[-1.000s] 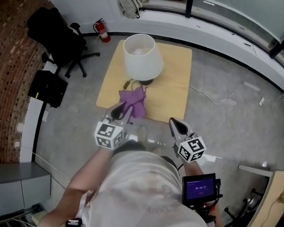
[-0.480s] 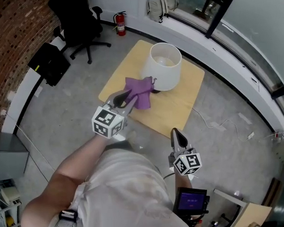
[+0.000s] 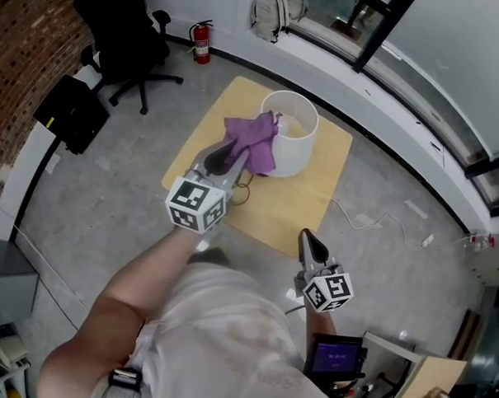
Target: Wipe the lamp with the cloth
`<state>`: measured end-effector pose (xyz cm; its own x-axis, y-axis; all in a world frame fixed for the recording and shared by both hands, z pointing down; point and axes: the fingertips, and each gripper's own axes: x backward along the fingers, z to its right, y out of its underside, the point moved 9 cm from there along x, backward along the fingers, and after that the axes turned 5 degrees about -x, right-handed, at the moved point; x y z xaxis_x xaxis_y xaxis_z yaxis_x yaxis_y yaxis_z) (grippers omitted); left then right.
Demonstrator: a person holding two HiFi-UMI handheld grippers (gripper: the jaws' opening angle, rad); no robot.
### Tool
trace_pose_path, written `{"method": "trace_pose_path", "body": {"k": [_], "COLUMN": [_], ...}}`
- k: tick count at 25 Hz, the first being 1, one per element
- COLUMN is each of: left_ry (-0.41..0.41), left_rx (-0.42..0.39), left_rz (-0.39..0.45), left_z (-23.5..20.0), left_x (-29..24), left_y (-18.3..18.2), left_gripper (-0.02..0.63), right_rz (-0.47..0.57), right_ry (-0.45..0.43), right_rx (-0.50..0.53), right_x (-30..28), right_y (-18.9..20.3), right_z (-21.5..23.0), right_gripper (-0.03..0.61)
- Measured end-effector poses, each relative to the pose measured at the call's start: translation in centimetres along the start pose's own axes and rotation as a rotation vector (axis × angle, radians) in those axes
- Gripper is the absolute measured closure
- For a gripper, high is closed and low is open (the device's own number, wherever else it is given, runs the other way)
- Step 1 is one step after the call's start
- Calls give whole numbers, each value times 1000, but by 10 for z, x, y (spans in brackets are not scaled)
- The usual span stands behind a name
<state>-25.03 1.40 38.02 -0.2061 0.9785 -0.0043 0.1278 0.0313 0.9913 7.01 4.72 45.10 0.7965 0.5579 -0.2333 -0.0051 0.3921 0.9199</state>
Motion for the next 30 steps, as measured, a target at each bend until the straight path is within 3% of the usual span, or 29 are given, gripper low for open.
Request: {"method": "trace_pose_path", "body": {"k": [7, 11, 25, 30], "left_ry": [-39, -5, 40, 18], "left_rx": [116, 163, 222, 211], "left_rz": [29, 8, -128, -190], "left_z": [-26, -29, -53, -72], "left_x": [-22, -40, -56, -63], "left_y": [6, 17, 79, 92], "left_gripper": [520, 519, 519, 520], "right_rz": [-3, -10, -25, -16], "right_ry": [15, 39, 115, 137], "right_rx": [16, -5, -34, -33], "right_x": [-19, -22, -42, -50], "right_y": [-11, -12, -15, -19], "right_z": [6, 15, 35, 37], "right_gripper": [568, 568, 568, 568]}}
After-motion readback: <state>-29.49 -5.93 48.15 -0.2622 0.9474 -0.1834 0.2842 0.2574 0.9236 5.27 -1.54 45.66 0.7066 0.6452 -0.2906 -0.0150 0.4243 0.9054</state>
